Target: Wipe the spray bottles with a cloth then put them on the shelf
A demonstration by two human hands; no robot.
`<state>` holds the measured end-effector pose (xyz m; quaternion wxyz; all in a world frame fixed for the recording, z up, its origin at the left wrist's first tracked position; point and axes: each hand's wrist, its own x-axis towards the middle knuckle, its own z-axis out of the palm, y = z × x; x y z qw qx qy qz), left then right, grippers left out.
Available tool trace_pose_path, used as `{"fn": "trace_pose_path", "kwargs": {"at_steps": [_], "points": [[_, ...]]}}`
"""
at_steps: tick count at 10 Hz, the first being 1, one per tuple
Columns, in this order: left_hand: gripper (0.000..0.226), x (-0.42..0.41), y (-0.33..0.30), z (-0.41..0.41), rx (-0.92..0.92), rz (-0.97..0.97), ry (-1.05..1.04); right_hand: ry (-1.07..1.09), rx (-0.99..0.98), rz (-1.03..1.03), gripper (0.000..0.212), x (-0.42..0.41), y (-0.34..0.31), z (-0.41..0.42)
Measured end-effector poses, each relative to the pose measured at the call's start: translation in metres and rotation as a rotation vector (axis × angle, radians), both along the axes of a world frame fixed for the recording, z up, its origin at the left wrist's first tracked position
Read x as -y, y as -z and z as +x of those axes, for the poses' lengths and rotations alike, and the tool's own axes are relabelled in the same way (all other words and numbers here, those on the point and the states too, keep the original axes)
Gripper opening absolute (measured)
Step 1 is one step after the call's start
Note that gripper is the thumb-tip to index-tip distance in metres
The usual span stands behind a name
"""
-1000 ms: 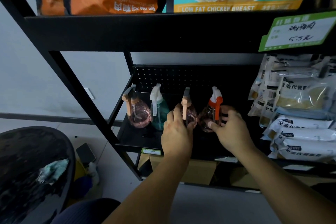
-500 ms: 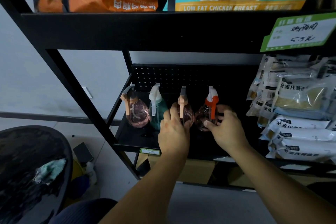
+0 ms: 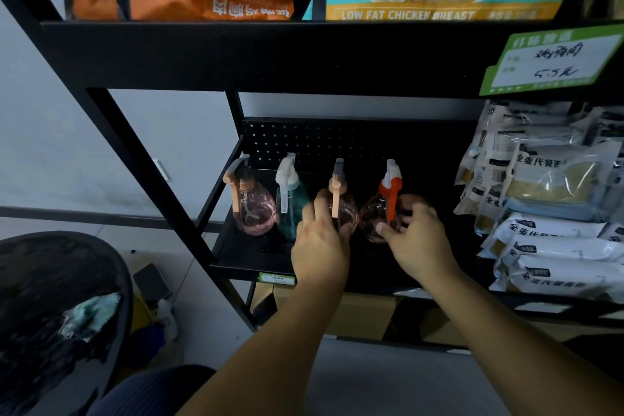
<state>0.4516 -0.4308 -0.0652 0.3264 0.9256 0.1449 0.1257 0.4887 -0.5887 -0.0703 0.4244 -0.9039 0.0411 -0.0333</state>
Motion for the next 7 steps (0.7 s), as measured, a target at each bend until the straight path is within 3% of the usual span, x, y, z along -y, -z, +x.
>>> {"fn": "trace_pose_path", "kwargs": {"at_steps": [4,7], "points": [[0.083,-0.008,-0.014,-0.024,0.044,-0.091,0.097,-0.091,-0.039,-0.065,0.085,0.006,-0.026,-0.017],[0.091,-0.019,-0.043,-0.064,0.073,0.005,0.113,-0.118,0.023,-0.078,0.091,0.011,-0.061,-0.059]]}}
